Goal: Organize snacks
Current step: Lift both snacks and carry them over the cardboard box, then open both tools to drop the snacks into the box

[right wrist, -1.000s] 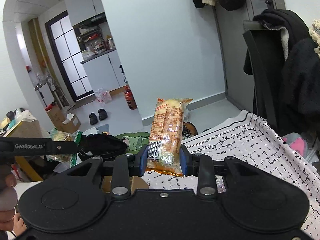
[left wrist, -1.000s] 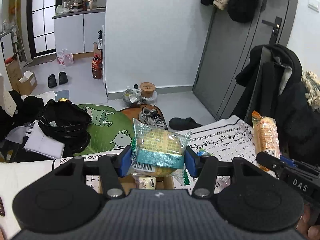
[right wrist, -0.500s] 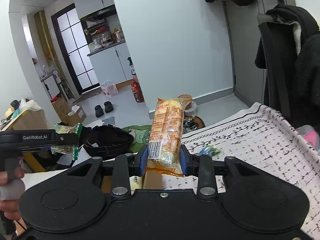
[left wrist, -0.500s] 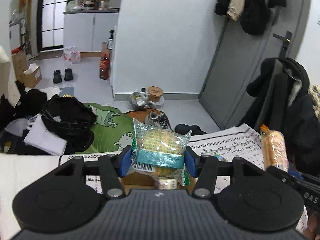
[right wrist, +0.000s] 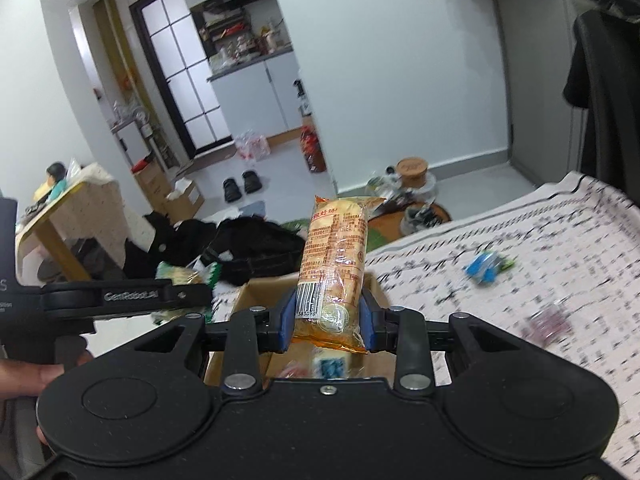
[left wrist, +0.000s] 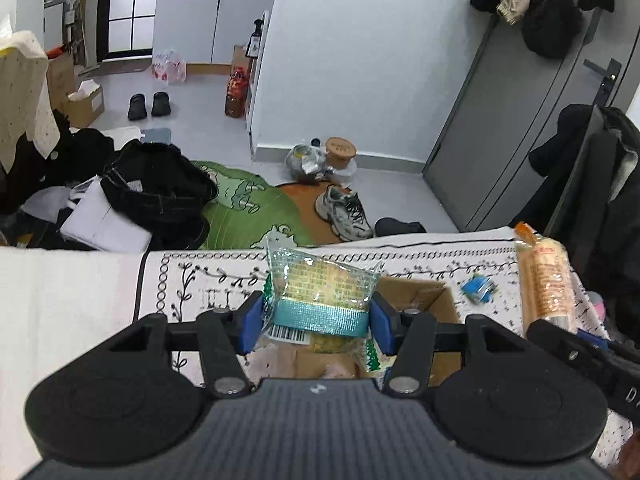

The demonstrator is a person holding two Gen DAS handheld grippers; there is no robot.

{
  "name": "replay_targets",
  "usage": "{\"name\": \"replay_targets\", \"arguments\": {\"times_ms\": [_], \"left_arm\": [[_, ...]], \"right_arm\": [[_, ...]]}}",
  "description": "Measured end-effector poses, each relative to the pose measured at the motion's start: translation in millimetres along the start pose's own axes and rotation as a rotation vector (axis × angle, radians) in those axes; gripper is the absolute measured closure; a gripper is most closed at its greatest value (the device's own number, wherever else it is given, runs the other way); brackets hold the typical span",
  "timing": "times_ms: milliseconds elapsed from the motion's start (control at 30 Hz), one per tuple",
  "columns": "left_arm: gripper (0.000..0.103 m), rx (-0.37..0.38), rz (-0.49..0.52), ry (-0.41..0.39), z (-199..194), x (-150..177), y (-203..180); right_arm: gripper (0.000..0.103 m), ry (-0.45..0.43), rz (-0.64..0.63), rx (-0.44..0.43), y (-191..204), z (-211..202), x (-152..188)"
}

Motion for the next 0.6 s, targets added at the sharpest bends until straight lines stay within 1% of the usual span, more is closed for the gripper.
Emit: {"name": "replay_targets", "arguments": {"times_ms": [100,167,233,333,400,533,600], "left_arm": [[0.049,0.013,0.003,0.008,4,4,3],[0.048,0.019,0.019,0.002,7,2,5],[0.048,0.011,0.003,0.004,9,0,9],[0.048,0.031,-0.002,0.003,12,-2,8],[0.048,0.042,0.004,0.006,15,-3,3],[0.048,0.089,0.041,0.013,18,-3,-13],[0.044,0.098,0.068,0.011,19,0,-19]], "right_arm": [[0.071,0.041,0.02,-0.026,9,9,7],[0.071,0.045,0.005,-0.021,15,13,9],[0.071,0.049,0.004,-0.022,19,16,10],[0.071,0.047,-0.007,-0.009,22,18,9],[0.071,0.05,-0.004,0.0,20,19,9],[0.071,0.049,0.008,0.021,17,17,8],[0.071,0.052,0.018,0.026,13,15,8]]}}
Point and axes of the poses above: each gripper's, at about its wrist camera, not at the fingertips, and z roughly the way its jaws point, y to its left, x to its underside, the point moved 3 cm from there along z, roughly the way its jaws point, and after that the axes turned 1 degree about z, right-handed, at the moved point
